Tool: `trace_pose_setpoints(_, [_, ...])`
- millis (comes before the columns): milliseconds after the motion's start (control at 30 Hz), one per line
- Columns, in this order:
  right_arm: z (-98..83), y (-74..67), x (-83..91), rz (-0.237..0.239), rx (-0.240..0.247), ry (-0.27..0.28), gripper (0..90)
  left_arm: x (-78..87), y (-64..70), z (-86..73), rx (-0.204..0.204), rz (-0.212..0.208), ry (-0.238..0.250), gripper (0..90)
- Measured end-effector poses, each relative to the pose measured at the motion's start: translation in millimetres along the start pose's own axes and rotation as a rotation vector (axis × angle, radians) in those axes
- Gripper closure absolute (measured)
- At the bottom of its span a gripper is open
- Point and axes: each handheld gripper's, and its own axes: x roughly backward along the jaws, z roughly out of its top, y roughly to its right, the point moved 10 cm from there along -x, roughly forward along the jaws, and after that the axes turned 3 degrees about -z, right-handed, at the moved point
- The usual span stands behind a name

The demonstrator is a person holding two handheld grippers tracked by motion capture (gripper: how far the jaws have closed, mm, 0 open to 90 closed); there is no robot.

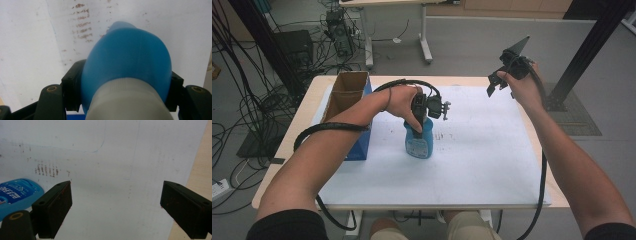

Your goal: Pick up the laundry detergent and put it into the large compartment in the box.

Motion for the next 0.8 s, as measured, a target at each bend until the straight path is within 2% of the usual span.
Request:
trace_pose_setpoints(567, [-0.4,-1.7,-2.6,0.001,0.005,-0.002,10.6,0.7,0.3,-0.7,0.006,-0.005,-0.003,35.8])
trace_pose_setpoints(800, [-0.7,-3.2,-3.2,0.001,0.008,-0.002,10.6,1.5,2.2,-5.7,0.027,-0.002,0.007,36.1])
